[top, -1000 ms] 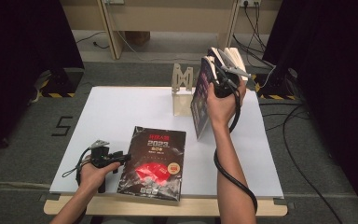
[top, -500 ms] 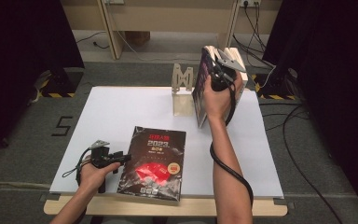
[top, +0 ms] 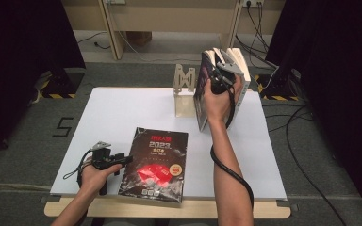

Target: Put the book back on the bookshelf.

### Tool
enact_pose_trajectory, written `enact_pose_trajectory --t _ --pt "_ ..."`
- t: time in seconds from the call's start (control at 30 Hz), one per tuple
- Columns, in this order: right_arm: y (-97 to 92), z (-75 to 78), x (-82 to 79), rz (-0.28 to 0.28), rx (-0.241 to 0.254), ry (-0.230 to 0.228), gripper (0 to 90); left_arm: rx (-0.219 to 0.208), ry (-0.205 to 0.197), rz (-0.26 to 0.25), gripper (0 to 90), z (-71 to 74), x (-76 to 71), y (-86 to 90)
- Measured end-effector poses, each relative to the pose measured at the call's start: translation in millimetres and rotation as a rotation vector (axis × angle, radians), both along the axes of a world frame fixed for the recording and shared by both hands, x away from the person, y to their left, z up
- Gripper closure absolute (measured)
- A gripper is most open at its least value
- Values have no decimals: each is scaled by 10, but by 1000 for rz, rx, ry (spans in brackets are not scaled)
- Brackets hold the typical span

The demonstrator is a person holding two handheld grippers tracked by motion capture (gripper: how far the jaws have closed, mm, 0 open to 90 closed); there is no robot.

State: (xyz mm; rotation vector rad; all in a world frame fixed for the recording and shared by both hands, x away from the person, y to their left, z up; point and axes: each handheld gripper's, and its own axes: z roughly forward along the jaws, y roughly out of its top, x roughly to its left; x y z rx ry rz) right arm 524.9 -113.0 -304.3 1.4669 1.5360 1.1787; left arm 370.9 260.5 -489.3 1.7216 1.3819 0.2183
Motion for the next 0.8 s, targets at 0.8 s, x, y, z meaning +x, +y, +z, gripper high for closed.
enact_pose_trajectory --t 0.8 --pt "-125 42 37 21 58 143 777 1 -1 -1 499 -6 0 -15"
